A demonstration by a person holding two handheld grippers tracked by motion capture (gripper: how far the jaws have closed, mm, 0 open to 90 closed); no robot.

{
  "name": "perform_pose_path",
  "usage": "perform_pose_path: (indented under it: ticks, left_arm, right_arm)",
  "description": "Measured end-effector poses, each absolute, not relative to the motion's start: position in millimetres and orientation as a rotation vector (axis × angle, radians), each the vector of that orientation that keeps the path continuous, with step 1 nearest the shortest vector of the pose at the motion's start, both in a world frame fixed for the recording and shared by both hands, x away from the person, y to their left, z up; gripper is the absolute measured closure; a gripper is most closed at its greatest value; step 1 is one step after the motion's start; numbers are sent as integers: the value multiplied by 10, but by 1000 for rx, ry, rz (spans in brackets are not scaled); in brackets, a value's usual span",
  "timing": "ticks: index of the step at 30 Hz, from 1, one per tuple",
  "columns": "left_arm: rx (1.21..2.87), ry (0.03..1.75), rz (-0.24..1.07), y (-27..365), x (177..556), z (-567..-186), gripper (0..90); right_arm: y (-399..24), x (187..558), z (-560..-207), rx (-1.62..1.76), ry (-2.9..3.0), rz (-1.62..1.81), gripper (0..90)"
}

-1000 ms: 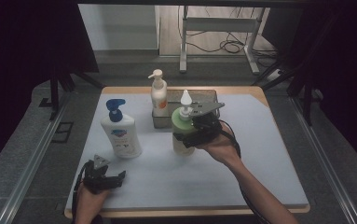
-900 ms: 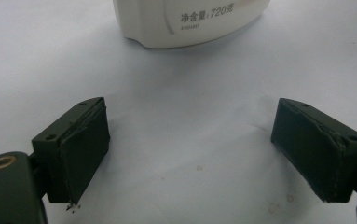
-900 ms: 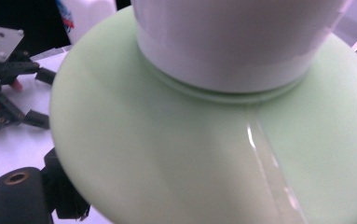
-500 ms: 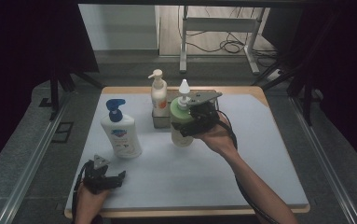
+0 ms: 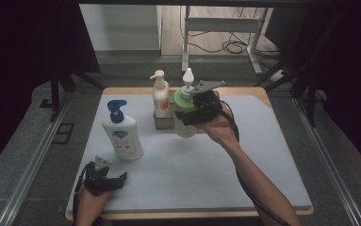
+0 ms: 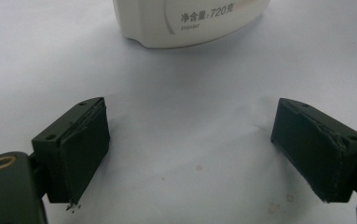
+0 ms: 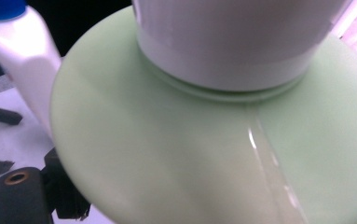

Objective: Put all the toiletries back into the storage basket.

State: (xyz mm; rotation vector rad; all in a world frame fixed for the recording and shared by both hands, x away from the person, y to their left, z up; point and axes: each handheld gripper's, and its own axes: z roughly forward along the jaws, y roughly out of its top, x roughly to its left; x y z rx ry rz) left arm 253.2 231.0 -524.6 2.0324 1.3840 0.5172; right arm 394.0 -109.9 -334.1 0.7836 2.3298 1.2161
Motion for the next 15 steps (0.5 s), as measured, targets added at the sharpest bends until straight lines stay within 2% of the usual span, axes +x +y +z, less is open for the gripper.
perform_pose_path:
  ticks: [15]
  left_arm:
    - [2033,1385,517,2311,2532,-5244,114]
  right_arm:
    - [-1070,4210,-3272,840,2262,1183,121]
